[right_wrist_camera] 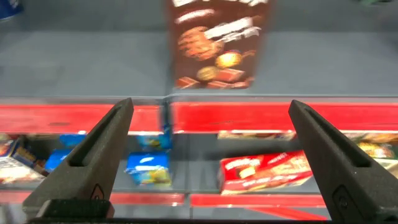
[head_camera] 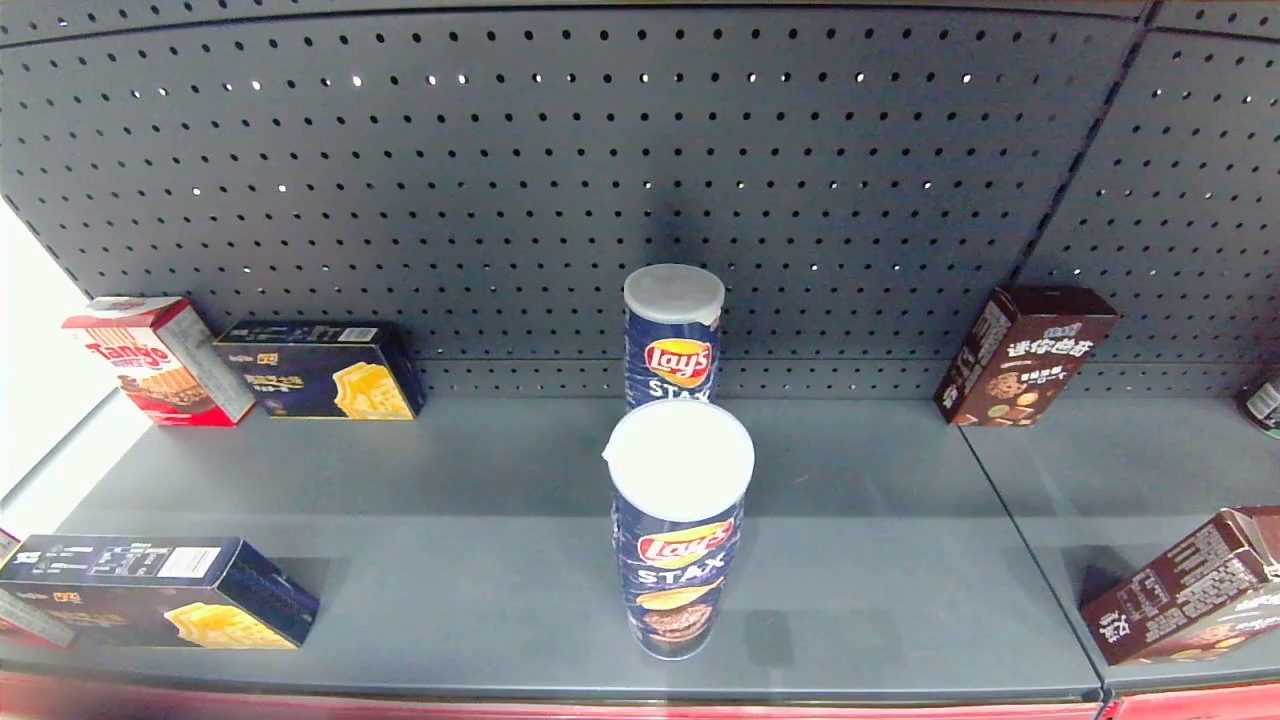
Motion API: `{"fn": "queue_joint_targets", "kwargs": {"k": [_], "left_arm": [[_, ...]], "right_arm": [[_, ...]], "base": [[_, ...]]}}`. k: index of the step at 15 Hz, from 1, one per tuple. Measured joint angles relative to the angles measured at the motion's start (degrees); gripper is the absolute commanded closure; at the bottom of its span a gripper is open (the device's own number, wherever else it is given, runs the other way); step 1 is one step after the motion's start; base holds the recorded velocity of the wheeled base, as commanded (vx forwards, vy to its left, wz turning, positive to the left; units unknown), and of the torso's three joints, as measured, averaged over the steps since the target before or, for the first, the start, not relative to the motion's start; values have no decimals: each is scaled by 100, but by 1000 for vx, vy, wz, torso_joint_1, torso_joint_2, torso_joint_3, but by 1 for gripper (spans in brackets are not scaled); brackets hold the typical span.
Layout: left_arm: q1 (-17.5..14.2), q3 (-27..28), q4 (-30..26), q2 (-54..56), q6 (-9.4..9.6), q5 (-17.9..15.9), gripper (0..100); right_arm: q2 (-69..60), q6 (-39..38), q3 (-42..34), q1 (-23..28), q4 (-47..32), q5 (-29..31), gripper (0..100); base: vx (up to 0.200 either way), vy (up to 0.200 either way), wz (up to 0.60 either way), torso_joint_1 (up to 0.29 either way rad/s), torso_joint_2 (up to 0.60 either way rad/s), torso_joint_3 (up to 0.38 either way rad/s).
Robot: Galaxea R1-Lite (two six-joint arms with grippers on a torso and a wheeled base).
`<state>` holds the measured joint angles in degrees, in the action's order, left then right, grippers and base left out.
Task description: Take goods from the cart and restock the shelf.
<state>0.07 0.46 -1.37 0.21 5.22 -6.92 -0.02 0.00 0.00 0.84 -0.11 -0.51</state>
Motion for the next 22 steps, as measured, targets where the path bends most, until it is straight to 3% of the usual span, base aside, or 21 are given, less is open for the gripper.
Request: {"fn": "queue_joint_targets", "kwargs": {"k": [22], "left_arm": [[6, -2, -5, -5, -2, 6, 0]], "right_arm": [[0, 0, 0, 1, 1, 0, 0]], "base": [[0, 9, 0, 0, 0, 0]]}}
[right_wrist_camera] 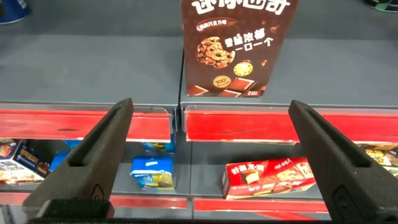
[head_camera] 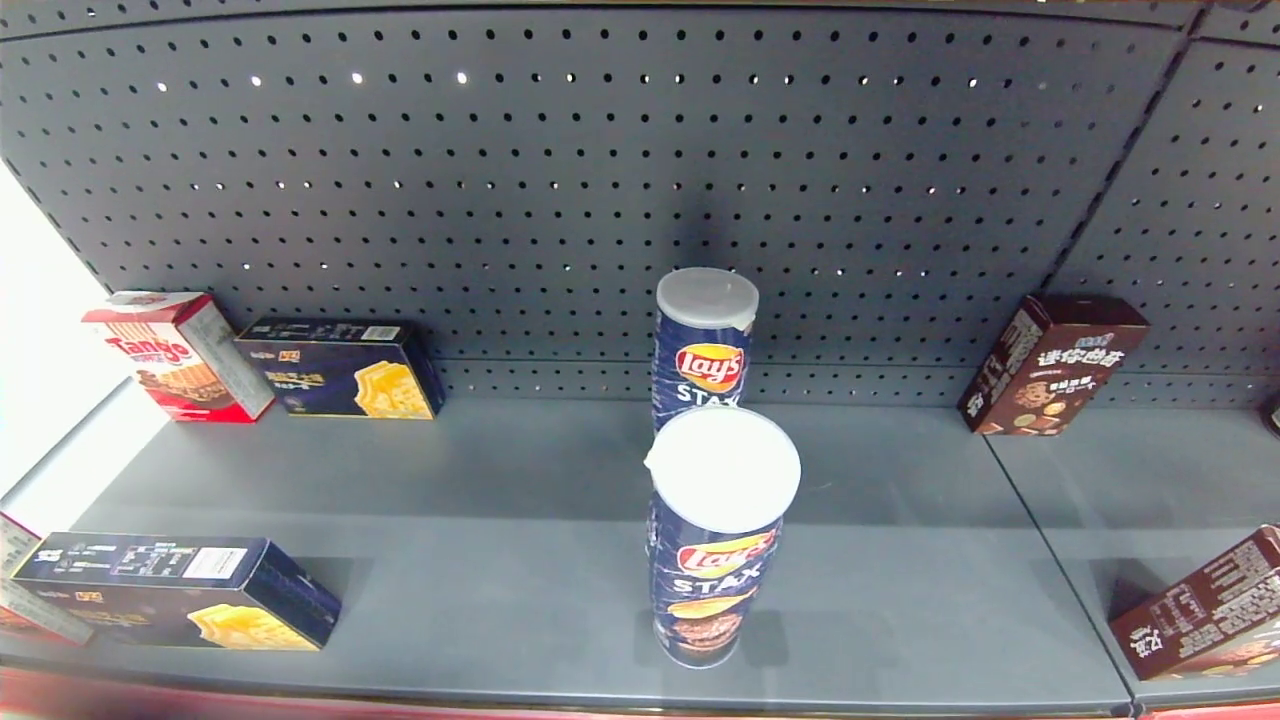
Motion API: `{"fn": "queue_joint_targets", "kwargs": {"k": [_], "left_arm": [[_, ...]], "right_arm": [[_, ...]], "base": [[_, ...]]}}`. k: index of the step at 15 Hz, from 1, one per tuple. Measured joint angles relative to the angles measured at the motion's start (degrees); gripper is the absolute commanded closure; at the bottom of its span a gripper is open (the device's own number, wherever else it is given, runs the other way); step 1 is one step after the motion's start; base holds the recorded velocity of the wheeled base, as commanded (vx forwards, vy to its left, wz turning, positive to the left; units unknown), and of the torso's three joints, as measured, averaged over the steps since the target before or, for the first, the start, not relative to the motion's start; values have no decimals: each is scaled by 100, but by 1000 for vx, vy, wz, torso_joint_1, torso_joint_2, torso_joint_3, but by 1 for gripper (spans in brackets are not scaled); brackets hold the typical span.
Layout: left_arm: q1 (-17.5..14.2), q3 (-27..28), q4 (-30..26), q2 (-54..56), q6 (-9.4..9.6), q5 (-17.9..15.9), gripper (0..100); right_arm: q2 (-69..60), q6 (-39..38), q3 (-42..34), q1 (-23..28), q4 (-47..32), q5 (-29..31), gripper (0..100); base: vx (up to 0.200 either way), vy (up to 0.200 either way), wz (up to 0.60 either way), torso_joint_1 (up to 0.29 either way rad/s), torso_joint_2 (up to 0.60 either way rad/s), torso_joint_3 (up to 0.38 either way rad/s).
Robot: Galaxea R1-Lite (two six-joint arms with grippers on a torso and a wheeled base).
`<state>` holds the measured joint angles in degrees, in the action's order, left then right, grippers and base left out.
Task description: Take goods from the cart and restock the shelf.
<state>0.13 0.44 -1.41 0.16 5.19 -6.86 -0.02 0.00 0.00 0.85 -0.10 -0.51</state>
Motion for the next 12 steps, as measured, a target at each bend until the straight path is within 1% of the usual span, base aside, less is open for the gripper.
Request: {"fn": "queue_joint_targets", "kwargs": {"k": [2, 6, 8, 12], "left_arm": [[2, 0, 0, -2, 0, 0, 0], [0, 0, 0, -2, 5, 0, 0], [0, 0, 0, -5, 2, 0, 0], [0, 0, 2, -5, 0, 0, 0]], "right_arm": [[0, 0, 0, 0, 0, 0, 0], [0, -2, 0, 2, 7, 0, 0], [0, 0, 0, 2, 0, 0, 0], [0, 0, 0, 2, 5, 0, 0]], "base": [[-200, 0, 0, 2, 5, 2], [0, 0, 0, 0, 0, 0], [-200, 0, 0, 17, 10, 2], [0, 0, 0, 0, 0, 0]]}}
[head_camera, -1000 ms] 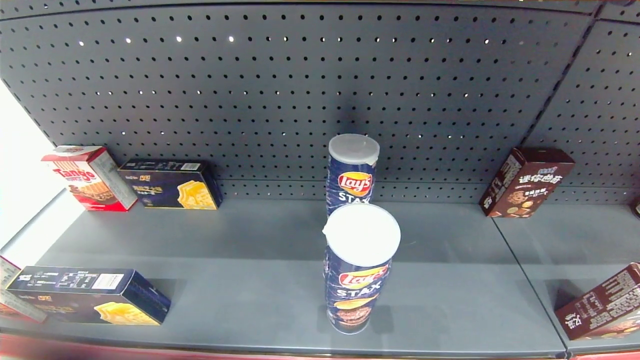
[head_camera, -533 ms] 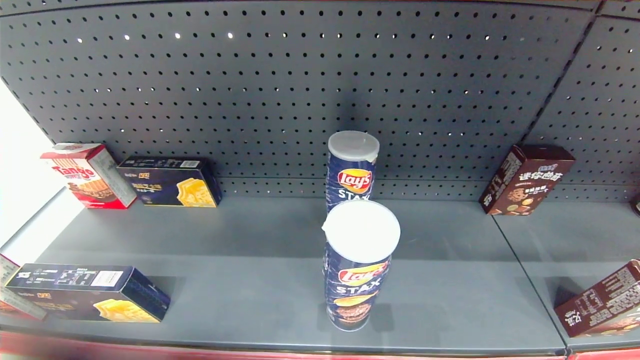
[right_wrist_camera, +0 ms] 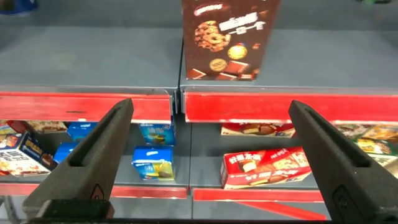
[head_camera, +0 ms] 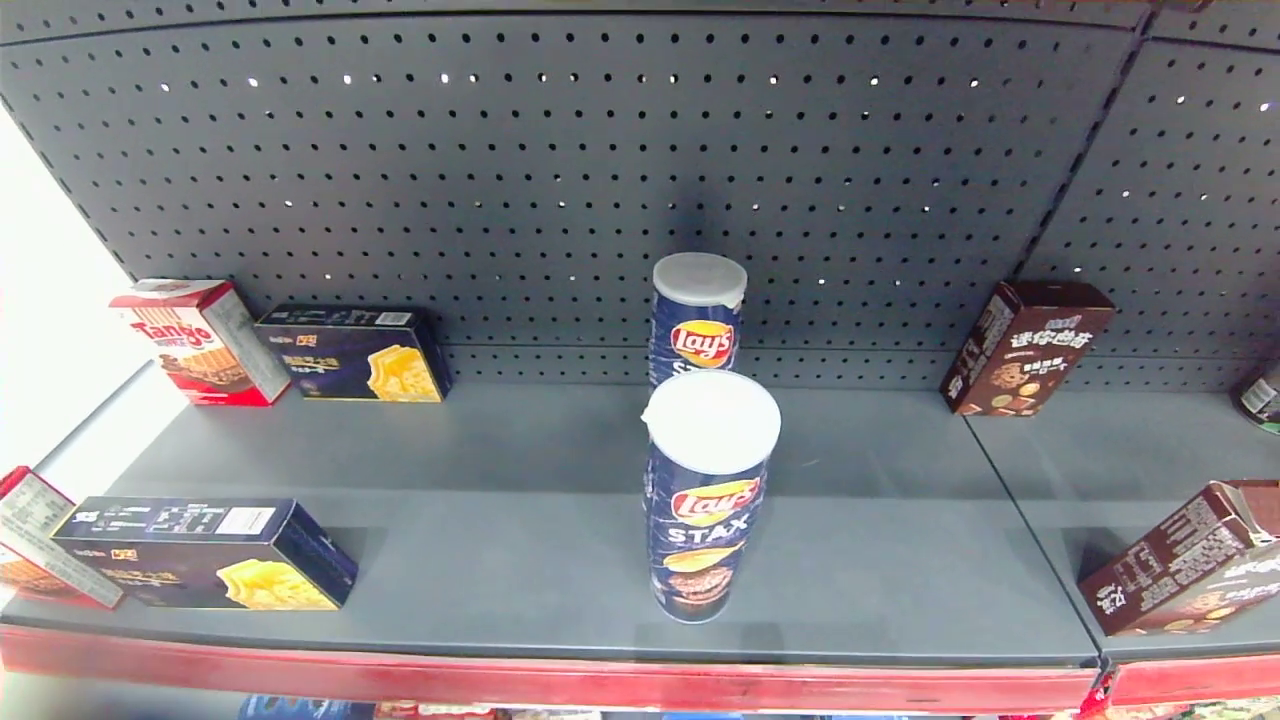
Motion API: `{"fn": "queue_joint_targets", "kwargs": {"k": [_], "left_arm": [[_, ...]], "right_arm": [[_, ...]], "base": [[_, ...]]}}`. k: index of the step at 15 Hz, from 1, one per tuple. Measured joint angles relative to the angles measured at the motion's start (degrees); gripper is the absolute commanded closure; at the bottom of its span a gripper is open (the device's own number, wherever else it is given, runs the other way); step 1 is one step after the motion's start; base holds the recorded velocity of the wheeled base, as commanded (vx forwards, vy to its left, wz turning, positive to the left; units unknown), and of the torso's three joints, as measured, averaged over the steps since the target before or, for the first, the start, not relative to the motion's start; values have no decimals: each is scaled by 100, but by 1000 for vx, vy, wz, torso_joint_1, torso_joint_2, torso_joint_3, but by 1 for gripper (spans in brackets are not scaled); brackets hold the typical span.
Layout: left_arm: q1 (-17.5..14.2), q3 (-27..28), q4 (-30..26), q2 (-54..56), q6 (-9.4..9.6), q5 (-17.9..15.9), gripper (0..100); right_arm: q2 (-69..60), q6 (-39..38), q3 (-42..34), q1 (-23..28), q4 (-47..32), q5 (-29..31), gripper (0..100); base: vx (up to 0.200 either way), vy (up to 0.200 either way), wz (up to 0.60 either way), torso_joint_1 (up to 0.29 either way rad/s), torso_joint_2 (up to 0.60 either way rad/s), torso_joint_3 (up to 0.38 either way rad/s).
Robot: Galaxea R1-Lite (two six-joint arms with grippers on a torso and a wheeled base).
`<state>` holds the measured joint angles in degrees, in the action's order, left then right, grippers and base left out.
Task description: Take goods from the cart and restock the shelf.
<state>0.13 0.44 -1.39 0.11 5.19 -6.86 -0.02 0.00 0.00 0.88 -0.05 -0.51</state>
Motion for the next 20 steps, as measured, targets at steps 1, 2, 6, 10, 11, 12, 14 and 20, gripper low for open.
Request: {"fn": "queue_joint_targets", "kwargs": {"k": [1, 2, 6, 10, 11, 12, 14, 20], "left_arm": [[0, 0, -2, 0, -2, 0, 0], [0, 0, -2, 0, -2, 0, 0], [0, 0, -2, 0, 0, 0, 0], [-2, 0, -2, 0, 0, 0, 0], [0, 0, -2, 0, 0, 0, 0], [-2, 0, 2, -1, 0, 0, 0], [-2, -22, 96, -1, 0, 0, 0], [-6, -34, 110, -1, 0, 0, 0]], "right_arm": [[0, 0, 0, 0, -5, 0, 0], [0, 0, 0, 0, -5, 0, 0], [0, 0, 0, 2, -5, 0, 0], [0, 21, 0, -2, -9, -6, 0], [0, 21, 0, -2, -11, -6, 0], [0, 22, 0, -2, -9, -6, 0], [0, 24, 0, 0, -6, -13, 0], [0, 11, 0, 2, -5, -9, 0]], "base": [[0, 0, 0, 0, 0, 0], [0, 0, 0, 0, 0, 0], [0, 0, 0, 0, 0, 0], [0, 0, 0, 0, 0, 0], [0, 0, 0, 0, 0, 0], [0, 0, 0, 0, 0, 0], [0, 0, 0, 0, 0, 0], [0, 0, 0, 0, 0, 0]]}}
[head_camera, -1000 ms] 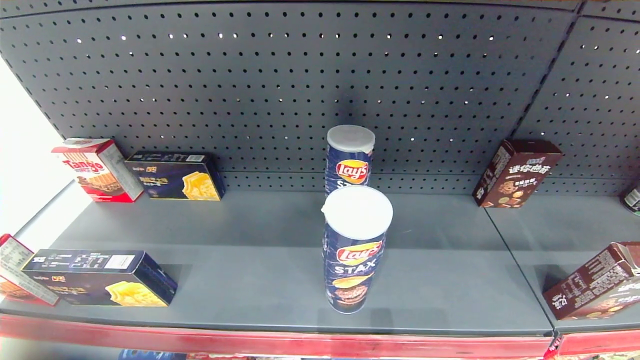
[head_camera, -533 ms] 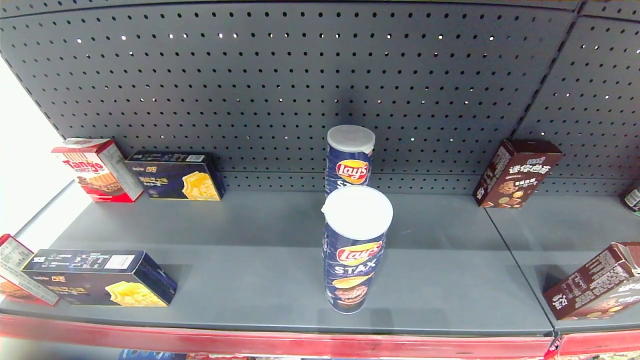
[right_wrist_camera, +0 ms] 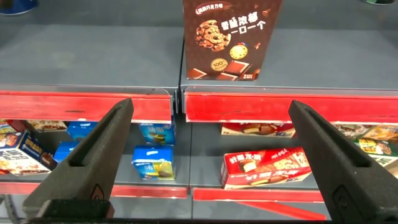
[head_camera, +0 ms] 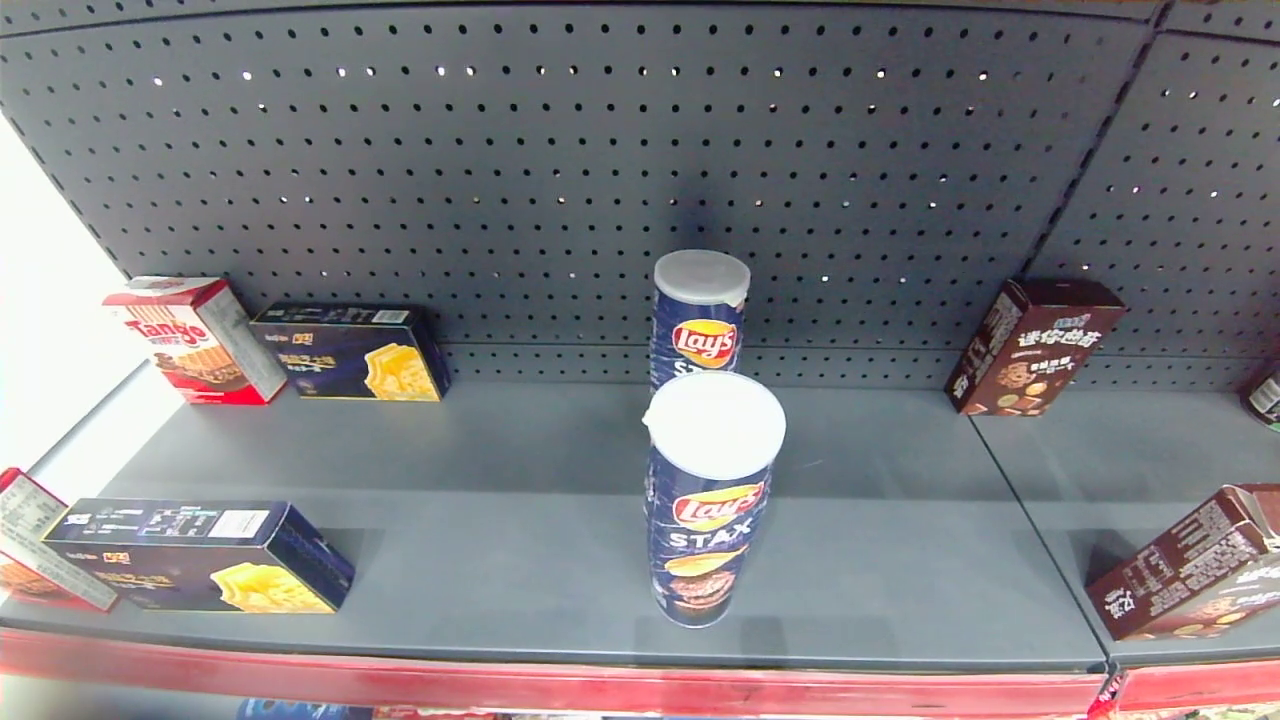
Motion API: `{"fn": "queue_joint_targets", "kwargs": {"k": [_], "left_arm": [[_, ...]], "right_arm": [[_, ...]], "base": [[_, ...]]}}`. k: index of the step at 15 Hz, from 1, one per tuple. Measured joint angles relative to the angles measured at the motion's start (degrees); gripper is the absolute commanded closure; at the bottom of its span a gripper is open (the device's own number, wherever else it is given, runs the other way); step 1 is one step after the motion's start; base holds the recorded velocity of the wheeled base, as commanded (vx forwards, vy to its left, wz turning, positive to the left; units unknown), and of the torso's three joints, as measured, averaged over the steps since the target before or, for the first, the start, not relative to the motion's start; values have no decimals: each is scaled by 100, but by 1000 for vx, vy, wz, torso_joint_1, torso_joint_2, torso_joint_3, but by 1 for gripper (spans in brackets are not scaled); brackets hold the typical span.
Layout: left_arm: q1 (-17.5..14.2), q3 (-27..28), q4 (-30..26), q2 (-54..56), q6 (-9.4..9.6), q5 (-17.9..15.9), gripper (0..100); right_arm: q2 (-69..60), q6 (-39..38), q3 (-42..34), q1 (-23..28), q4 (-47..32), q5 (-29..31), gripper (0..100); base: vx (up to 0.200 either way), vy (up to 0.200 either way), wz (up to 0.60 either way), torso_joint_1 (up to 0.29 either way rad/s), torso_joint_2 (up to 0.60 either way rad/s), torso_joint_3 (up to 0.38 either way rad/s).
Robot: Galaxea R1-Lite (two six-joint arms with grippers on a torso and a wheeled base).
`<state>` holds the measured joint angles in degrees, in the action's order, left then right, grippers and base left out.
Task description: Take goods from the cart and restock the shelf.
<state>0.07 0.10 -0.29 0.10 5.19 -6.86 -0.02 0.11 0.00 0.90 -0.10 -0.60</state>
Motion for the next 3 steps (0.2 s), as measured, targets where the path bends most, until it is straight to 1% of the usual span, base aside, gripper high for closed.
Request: {"fn": "queue_joint_targets", "kwargs": {"k": [3], "left_arm": [[2, 0, 2, -2, 0, 2, 0]], "right_arm": [[0, 0, 0, -5, -6, 0, 0]], "base": [[0, 0, 0, 0, 0, 0]]}}
